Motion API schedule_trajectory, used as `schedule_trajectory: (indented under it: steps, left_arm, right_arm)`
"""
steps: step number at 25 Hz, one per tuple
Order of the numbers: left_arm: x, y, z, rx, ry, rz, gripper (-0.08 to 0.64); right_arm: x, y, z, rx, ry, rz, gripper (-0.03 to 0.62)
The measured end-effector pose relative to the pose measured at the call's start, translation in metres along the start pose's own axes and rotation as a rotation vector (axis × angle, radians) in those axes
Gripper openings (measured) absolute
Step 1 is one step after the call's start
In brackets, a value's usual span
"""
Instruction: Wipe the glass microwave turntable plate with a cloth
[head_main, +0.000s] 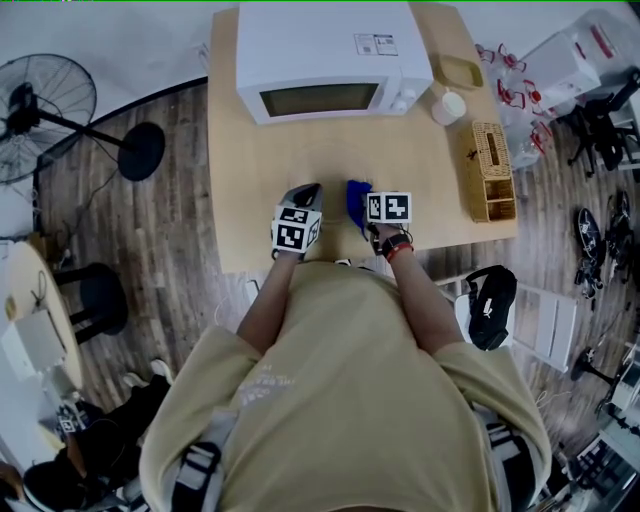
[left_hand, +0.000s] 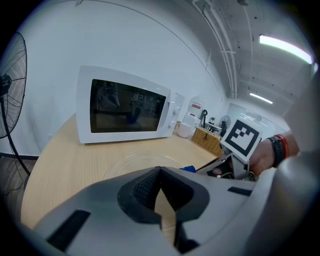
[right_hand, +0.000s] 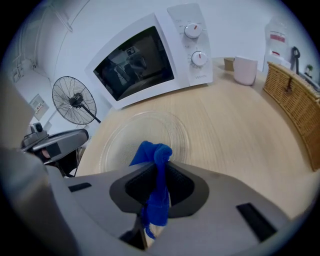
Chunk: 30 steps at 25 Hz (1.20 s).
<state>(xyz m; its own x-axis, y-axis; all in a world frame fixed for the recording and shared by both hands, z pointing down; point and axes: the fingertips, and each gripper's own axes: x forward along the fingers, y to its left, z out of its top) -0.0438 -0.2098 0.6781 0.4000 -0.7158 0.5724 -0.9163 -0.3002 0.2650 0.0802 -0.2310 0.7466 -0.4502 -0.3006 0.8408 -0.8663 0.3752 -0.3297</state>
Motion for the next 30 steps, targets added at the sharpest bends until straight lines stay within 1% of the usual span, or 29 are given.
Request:
schedule_trajectory:
  steps: [6, 11, 18, 23, 27, 30]
  left_arm:
    - [0.002, -0.006, -0.004, 0.001, 0.005, -0.010, 0.018]
    - [-0.002, -0.003, -0.008, 0.000, 0.002, 0.015, 0.018]
    - [-0.015, 0.010, -0.018, -0.039, -0.006, 0.058, 0.018]
    - [-0.030, 0.026, -0.025, -0.071, -0.019, 0.110, 0.018]
    - [-0.044, 0.038, -0.031, -0.107, -0.030, 0.154, 0.018]
    - [-0.056, 0.050, -0.037, -0.135, -0.041, 0.195, 0.018]
  right_arm:
    - [-0.009, -0.016, -0.003, 0.033, -0.015, -0.040, 0.074]
    - [-0.015, -0.025, -0.005, 0.031, -0.014, -0.083, 0.074]
    - [-0.017, -0.022, -0.004, 0.020, -0.023, -0.087, 0.072]
    - [-0.018, 0.002, 0.005, 0.016, -0.050, -0.025, 0.072]
    - [-0.015, 0.043, 0.013, -0.005, -0.053, 0.082, 0.072]
    - [-0.011, 0.078, 0.014, -0.046, -0.037, 0.159, 0.072]
